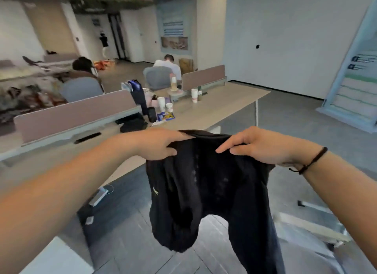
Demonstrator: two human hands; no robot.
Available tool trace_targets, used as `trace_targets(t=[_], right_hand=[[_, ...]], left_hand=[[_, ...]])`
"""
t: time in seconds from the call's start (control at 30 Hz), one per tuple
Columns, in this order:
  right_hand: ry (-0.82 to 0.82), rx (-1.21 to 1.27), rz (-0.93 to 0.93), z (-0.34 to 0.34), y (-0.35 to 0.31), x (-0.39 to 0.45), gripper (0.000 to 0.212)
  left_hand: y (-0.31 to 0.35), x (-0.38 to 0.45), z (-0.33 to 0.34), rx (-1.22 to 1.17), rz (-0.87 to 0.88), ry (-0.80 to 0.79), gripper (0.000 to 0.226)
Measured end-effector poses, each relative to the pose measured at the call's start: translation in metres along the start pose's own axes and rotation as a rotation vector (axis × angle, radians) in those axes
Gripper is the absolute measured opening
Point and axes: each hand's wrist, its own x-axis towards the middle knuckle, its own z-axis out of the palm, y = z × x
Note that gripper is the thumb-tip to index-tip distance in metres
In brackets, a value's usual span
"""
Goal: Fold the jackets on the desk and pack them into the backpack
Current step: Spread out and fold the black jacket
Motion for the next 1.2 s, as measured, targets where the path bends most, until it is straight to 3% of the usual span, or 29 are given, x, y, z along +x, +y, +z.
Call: trace_targets(t=[0.2,0.33,0.53,0.77,1.0,1.2], right_hand=[[-0.228,-0.211,-0.063,0.103,-0.090,0.059,0.040],[-0.214,-0.278,-0.147,0.171,-0.155,0.085,0.036],[-0.185,-0.352,-0.256,0.264,-0.236,0.119,0.042],[-0.330,-0.145,-0.364,0.358,-0.315,0.154,0.042],[-0.507,0.166,-0.397,0.445,-0.379,0.204,0.046],[-0.792,0.382,-0.347,0.482,-0.437,0.251,0.036]], left_hand=[[-0.075,-0.135,0.054,-0.157,-0.188,-0.024,0.063],[-0.110,-0.229,0.078,-0.228,-0.298,-0.023,0.069],[-0.149,-0.359,0.099,-0.145,-0.495,0.026,0.064],[-0.182,-0.490,0.123,-0.201,-0.676,0.124,0.060],[-0.198,-0.588,0.154,-0.296,-0.826,0.061,0.058],[-0.220,-0.652,0.165,-0.508,-1.001,0.064,0.043]])
